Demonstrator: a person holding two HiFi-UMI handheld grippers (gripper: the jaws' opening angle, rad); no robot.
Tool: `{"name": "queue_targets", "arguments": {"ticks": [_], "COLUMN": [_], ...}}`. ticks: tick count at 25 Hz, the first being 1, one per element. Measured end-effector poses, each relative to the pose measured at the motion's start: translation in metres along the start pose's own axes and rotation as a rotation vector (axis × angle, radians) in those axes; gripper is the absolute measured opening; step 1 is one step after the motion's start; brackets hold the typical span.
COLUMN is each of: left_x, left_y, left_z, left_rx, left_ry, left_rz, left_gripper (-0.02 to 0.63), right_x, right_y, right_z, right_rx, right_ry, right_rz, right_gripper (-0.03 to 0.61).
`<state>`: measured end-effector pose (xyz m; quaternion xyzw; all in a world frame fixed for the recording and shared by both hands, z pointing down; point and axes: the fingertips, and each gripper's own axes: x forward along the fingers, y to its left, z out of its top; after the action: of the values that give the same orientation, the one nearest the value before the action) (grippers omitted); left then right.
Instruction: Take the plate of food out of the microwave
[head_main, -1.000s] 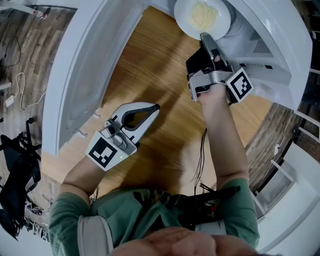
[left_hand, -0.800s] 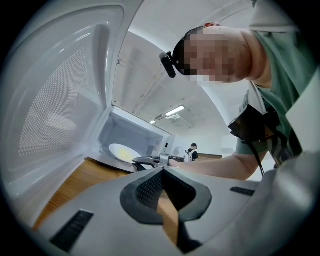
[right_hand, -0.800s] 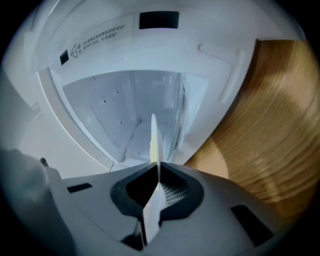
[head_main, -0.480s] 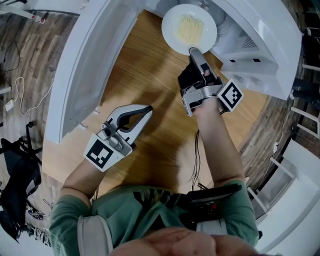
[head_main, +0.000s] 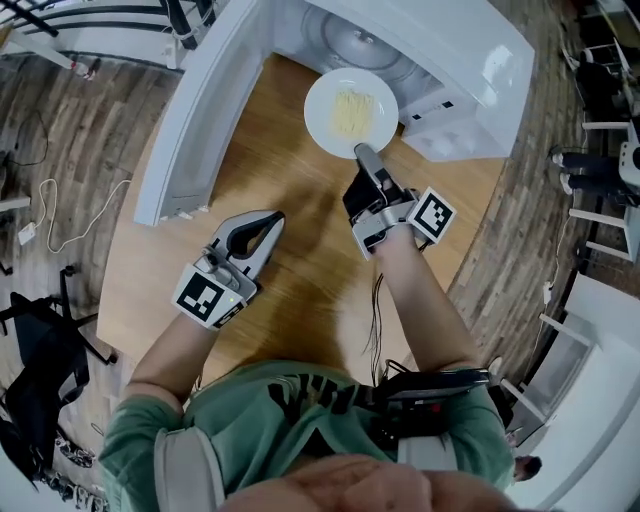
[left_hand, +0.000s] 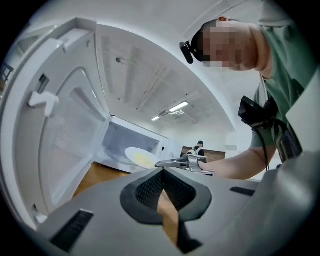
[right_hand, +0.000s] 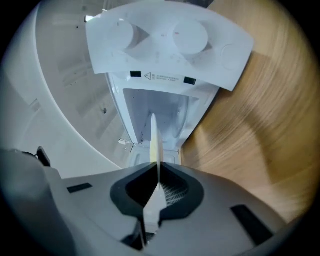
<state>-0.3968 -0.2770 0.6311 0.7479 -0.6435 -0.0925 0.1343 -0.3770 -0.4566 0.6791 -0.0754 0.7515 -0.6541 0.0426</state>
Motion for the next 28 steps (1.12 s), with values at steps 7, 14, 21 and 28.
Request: {"name": "queue_targets", "arguments": {"ticks": [7,14,21,28], "left_x": [-0.029,-0.063,-0.1,-0.137], "left_y": [-0.029,-0.063,-0.101,-0.136], "left_z": [0.02,0.047,0.072,0.089], "left_rx": [0.004,0.015,0.038,0.063], "left_ry": [0.039,0.045,0.027,0.012], "left_rz": [0.025,0.037,0.041,0.04], "left_gripper": [0.005,0.004,0.004,0.005], "right_x": [-0.067,-0.122,-0.17,-0.218], "right_y": [0.023,0.072,0.122,0.154], "right_z": [-0.027,-0.033,-0.049,-0.065], "right_rx": [0.028,0.002,-0.011,-0.028], "right_ry": [-0.016,-0.048,-0.076,-0.113], "right_rz": [-0.031,-0.012,0.026,0.042], "right_gripper": [0.018,0.018,0.018,0.018]}}
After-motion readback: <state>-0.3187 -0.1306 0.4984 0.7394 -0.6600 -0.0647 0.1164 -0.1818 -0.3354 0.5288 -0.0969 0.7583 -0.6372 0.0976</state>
